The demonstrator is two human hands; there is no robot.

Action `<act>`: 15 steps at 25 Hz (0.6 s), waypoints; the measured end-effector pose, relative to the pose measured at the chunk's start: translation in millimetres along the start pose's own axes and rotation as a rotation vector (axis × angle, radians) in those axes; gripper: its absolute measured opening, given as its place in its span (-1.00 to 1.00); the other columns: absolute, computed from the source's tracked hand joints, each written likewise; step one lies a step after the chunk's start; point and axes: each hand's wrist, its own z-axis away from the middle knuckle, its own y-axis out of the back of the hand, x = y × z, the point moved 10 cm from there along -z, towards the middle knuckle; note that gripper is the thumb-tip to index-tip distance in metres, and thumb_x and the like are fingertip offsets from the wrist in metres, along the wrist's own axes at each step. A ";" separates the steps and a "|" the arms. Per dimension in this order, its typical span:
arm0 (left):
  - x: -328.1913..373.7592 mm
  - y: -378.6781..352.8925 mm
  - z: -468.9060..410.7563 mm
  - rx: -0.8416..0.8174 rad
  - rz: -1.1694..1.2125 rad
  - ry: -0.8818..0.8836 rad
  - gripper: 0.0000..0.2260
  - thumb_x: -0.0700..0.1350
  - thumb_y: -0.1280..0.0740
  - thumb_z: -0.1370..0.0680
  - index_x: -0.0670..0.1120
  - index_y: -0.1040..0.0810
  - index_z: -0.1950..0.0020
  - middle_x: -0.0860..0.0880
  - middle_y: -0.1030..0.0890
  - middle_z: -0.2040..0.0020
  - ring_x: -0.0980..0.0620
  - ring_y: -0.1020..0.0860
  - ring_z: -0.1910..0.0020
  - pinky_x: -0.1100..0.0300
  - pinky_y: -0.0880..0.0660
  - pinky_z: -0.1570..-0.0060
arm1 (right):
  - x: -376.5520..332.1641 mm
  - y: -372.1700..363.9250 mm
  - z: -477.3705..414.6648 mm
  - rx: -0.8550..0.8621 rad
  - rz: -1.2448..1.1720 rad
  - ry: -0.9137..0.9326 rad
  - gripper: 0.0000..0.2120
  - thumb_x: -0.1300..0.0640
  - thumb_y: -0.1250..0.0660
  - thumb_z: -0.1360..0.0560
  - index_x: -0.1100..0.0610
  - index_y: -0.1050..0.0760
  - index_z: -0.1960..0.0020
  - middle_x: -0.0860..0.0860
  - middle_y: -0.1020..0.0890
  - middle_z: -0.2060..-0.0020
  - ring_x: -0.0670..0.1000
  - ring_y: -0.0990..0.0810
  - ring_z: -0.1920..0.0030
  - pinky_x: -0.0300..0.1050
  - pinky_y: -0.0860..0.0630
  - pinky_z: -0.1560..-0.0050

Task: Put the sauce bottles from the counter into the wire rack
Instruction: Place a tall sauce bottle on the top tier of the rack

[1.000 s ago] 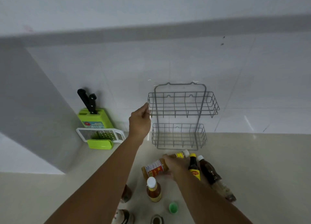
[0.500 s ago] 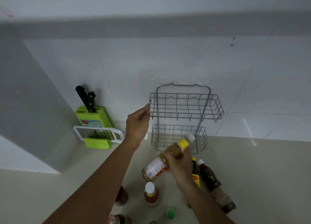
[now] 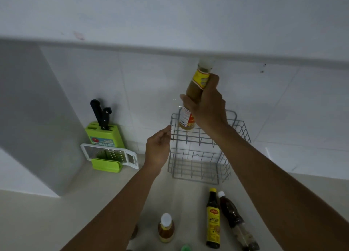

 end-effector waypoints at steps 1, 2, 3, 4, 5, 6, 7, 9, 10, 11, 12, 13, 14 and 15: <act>1.5 -0.4 1.4 -0.003 0.006 -0.005 -0.72 -0.22 -0.28 -0.63 -0.12 -0.58 -0.33 0.10 -0.61 -0.20 0.23 -0.56 -0.18 0.66 -0.39 -0.05 | 2.6 -13.5 -4.4 -0.027 0.056 0.003 -0.36 -0.12 -0.48 -0.46 0.12 -0.21 -0.32 0.08 -0.62 -0.12 0.17 -0.66 -0.02 0.07 -0.60 -0.03; 1.7 -0.2 1.9 -0.005 0.007 -0.008 -0.72 -0.22 -0.28 -0.63 -0.12 -0.57 -0.34 0.10 -0.61 -0.20 0.22 -0.56 -0.18 0.66 -0.39 -0.05 | 6.5 -26.2 -6.0 -0.055 0.101 -0.007 -0.35 -0.13 -0.48 -0.46 0.12 -0.21 -0.32 0.10 -0.62 -0.15 0.21 -0.66 -0.04 0.09 -0.57 -0.04; 1.7 1.0 1.5 -0.004 0.002 -0.008 -0.72 -0.22 -0.27 -0.63 -0.12 -0.57 -0.34 0.09 -0.61 -0.21 0.21 -0.56 -0.18 0.65 -0.39 -0.06 | 11.1 -37.9 -6.5 -0.080 0.132 -0.026 -0.35 -0.13 -0.49 -0.45 0.12 -0.21 -0.31 0.11 -0.61 -0.16 0.24 -0.65 -0.06 0.10 -0.55 -0.04; 1.8 1.5 1.1 -0.008 -0.007 -0.008 -0.72 -0.21 -0.27 -0.64 -0.11 -0.57 -0.34 0.08 -0.62 -0.21 0.21 -0.57 -0.17 0.65 -0.40 -0.06 | 15.8 -46.0 -5.3 -0.094 0.153 -0.049 -0.34 -0.14 -0.49 -0.44 0.12 -0.21 -0.30 0.12 -0.61 -0.16 0.25 -0.65 -0.07 0.10 -0.54 -0.04; 2.1 1.2 0.7 -0.015 -0.023 -0.010 -0.72 -0.21 -0.26 -0.64 -0.11 -0.57 -0.34 0.08 -0.63 -0.20 0.24 -0.58 -0.14 0.65 -0.40 -0.06 | 19.8 -51.0 -4.2 -0.095 0.164 -0.069 -0.33 -0.15 -0.50 -0.43 0.12 -0.21 -0.29 0.11 -0.61 -0.16 0.25 -0.65 -0.08 0.11 -0.54 -0.05; 2.3 1.4 0.2 -0.021 -0.038 -0.012 -0.72 -0.20 -0.26 -0.64 -0.10 -0.57 -0.34 0.08 -0.63 -0.18 0.31 -0.59 -0.08 0.65 -0.40 -0.03 | 21.2 -53.6 -3.2 -0.085 0.170 -0.077 -0.31 -0.17 -0.51 -0.41 0.12 -0.21 -0.28 0.10 -0.61 -0.15 0.25 -0.66 -0.08 0.13 -0.55 -0.06; 2.0 1.9 -0.3 -0.022 -0.047 -0.012 -0.72 -0.20 -0.25 -0.65 -0.11 -0.57 -0.34 0.07 -0.63 -0.16 0.39 -0.59 -0.02 0.66 -0.41 0.00 | 20.7 -54.6 -2.7 -0.069 0.175 -0.076 -0.29 -0.20 -0.52 -0.38 0.12 -0.22 -0.27 0.09 -0.62 -0.15 0.23 -0.66 -0.07 0.14 -0.57 -0.06; 1.5 2.3 -0.4 -0.021 -0.043 -0.012 -0.73 -0.23 -0.25 -0.65 -0.14 -0.57 -0.32 0.06 -0.63 -0.12 0.52 -0.56 0.07 0.66 -0.41 0.04 | 17.5 -54.6 -1.2 -0.052 0.184 -0.065 -0.23 -0.29 -0.53 -0.32 0.11 -0.23 -0.24 0.06 -0.63 -0.12 0.20 -0.67 -0.05 0.15 -0.59 -0.06; 1.4 2.1 -0.3 -0.023 -0.041 -0.014 -0.74 -0.23 -0.24 -0.65 -0.14 -0.57 -0.32 0.06 -0.63 -0.11 0.54 -0.56 0.07 0.65 -0.42 0.03 | 16.1 -54.7 -1.1 -0.057 0.189 -0.056 -0.20 -0.32 -0.53 -0.29 0.10 -0.24 -0.24 0.05 -0.63 -0.11 0.18 -0.67 -0.04 0.15 -0.59 -0.06; 1.4 1.8 -0.1 -0.027 -0.042 -0.014 -0.73 -0.23 -0.24 -0.65 -0.13 -0.57 -0.32 0.06 -0.63 -0.11 0.54 -0.56 0.07 0.64 -0.42 0.02 | 15.9 -56.1 -1.9 -0.080 0.198 -0.046 -0.18 -0.34 -0.52 -0.28 0.10 -0.23 -0.25 0.05 -0.63 -0.12 0.17 -0.67 -0.05 0.14 -0.59 -0.06; 1.0 1.5 0.2 -0.035 -0.043 -0.006 -0.73 -0.22 -0.24 -0.65 -0.11 -0.57 -0.33 0.08 -0.63 -0.12 0.54 -0.56 0.06 0.64 -0.42 0.02 | 16.6 -57.9 -3.0 -0.127 0.196 -0.039 -0.17 -0.33 -0.53 -0.28 0.09 -0.22 -0.28 0.04 -0.62 -0.12 0.15 -0.66 -0.05 0.14 -0.60 -0.07; 0.7 1.2 0.3 -0.042 -0.045 0.005 -0.72 -0.22 -0.24 -0.65 -0.09 -0.56 -0.33 0.10 -0.63 -0.12 0.53 -0.56 0.05 0.65 -0.42 0.02 | 18.3 -60.8 -4.5 -0.195 0.163 -0.036 -0.18 -0.27 -0.55 -0.29 0.08 -0.21 -0.30 0.04 -0.61 -0.12 0.14 -0.66 -0.06 0.15 -0.61 -0.09; 0.6 1.6 0.6 -0.047 -0.049 0.015 -0.72 -0.22 -0.23 -0.65 -0.08 -0.56 -0.34 0.12 -0.63 -0.12 0.54 -0.55 0.05 0.65 -0.41 0.03 | 21.2 -64.6 -5.6 -0.281 0.098 -0.043 -0.22 -0.17 -0.57 -0.32 0.08 -0.21 -0.32 0.04 -0.61 -0.11 0.13 -0.65 -0.07 0.16 -0.62 -0.11; 0.8 1.9 0.9 -0.047 -0.055 0.021 -0.71 -0.21 -0.23 -0.65 -0.07 -0.56 -0.34 0.12 -0.62 -0.13 0.54 -0.55 0.06 0.66 -0.41 0.04 | 23.4 -67.8 -5.7 -0.369 0.027 -0.057 -0.27 -0.04 -0.57 -0.34 0.09 -0.22 -0.32 0.05 -0.61 -0.10 0.12 -0.65 -0.08 0.16 -0.62 -0.13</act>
